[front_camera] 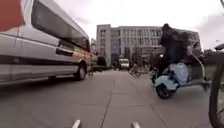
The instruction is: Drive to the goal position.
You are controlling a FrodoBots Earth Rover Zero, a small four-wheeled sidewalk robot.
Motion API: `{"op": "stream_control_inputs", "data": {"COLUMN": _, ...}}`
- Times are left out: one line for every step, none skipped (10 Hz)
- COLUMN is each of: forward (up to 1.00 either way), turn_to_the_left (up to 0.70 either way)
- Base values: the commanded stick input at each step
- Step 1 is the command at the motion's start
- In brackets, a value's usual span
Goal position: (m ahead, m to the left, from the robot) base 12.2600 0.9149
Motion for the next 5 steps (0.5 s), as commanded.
{"op": "stream_control_inputs", "data": {"forward": 0.70, "turn_to_the_left": 0.00}}
{"op": "stream_control_inputs", "data": {"forward": 0.70, "turn_to_the_left": 0.00}}
{"op": "stream_control_inputs", "data": {"forward": 0.70, "turn_to_the_left": 0.00}}
{"op": "stream_control_inputs", "data": {"forward": 0.70, "turn_to_the_left": 0.00}}
{"op": "stream_control_inputs", "data": {"forward": 0.70, "turn_to_the_left": 0.00}}
